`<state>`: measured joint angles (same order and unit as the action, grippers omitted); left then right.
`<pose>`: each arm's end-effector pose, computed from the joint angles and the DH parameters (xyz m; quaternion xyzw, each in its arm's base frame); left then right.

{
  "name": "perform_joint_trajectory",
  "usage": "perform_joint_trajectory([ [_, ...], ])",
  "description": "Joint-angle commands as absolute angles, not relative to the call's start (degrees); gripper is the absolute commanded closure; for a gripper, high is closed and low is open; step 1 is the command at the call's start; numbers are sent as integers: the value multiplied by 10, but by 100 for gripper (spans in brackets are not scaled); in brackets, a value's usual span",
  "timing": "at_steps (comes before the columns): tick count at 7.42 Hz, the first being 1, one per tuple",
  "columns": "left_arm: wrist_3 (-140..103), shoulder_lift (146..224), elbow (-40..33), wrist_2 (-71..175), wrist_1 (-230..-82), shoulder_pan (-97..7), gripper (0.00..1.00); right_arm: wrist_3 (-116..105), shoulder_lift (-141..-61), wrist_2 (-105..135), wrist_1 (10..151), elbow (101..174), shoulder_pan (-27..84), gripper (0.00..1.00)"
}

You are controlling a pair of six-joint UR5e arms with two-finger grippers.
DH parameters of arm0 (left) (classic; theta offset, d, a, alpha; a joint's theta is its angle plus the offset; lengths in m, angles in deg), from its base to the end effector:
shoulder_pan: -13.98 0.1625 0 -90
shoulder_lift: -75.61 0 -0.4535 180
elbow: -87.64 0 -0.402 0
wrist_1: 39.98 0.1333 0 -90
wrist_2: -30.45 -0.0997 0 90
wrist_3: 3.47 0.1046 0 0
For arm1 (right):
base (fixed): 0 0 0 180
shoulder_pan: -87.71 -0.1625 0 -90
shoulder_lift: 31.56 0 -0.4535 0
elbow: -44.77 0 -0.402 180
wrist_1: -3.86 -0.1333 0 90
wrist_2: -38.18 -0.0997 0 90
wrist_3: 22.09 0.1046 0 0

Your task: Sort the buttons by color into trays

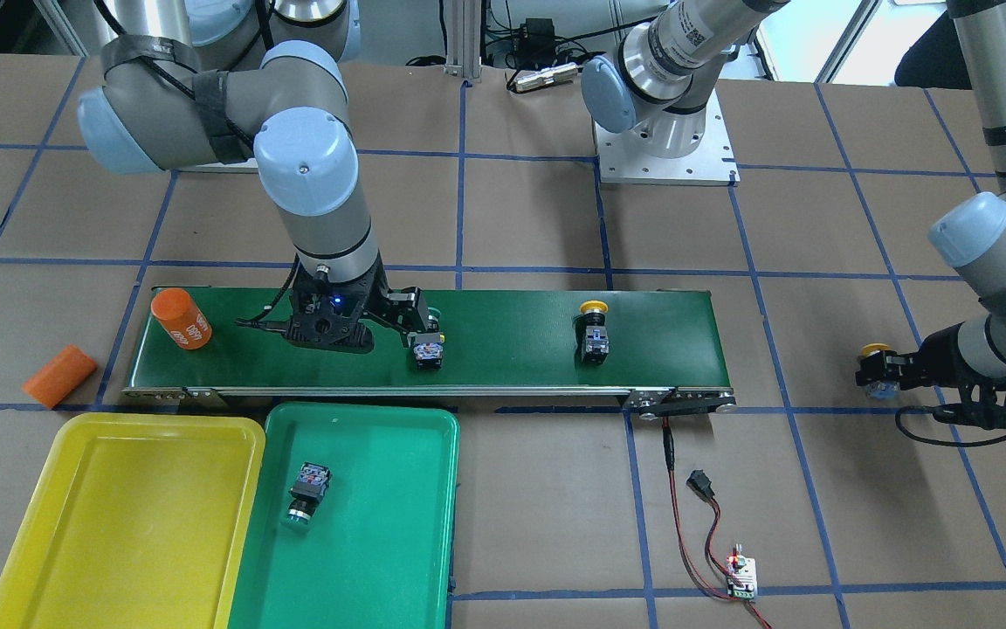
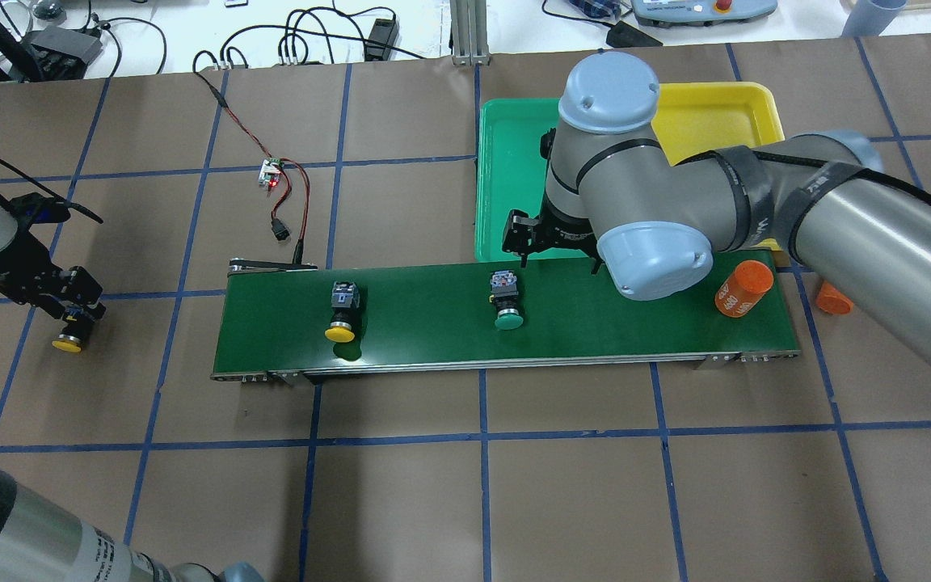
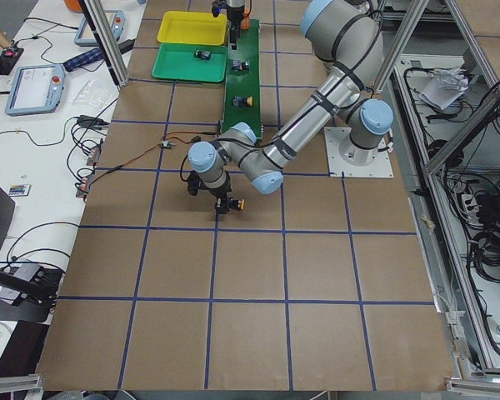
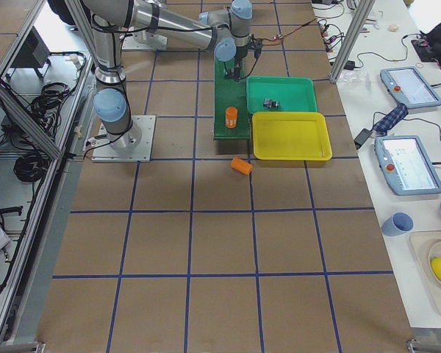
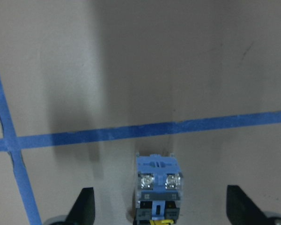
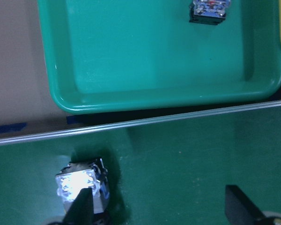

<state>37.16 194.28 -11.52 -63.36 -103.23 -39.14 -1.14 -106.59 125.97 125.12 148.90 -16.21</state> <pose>0.2667 -0.5661 0.1923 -0.0358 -0.9941 -0.0960 0.0346 0.2709 -0.5221 0.3044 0.0609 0.9978 -0.0122 0.0240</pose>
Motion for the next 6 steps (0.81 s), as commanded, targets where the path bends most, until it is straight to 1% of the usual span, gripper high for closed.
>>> perform_joint_trajectory([
  [1, 370, 1942, -119, -636, -1033, -394, 100, -9, -1036, 1258, 1278, 1492, -172, 0],
  [3, 357, 1915, -95, -641, -1065, -408, 100, -8, -1029, 1228, 1278, 1493, -179, 0],
  [4, 334, 1895, -90, -633, -1094, -439, 100, -10, -1019, 1231, 1277, 1494, -179, 0],
  [5, 259, 1874, -96, -613, -1118, -487, 100, -8, -1013, 1233, 1277, 1493, -178, 45],
  [6, 228, 1851, -104, -586, -1125, -533, 100, -11, -1016, 1232, 1271, 1492, -174, 87],
])
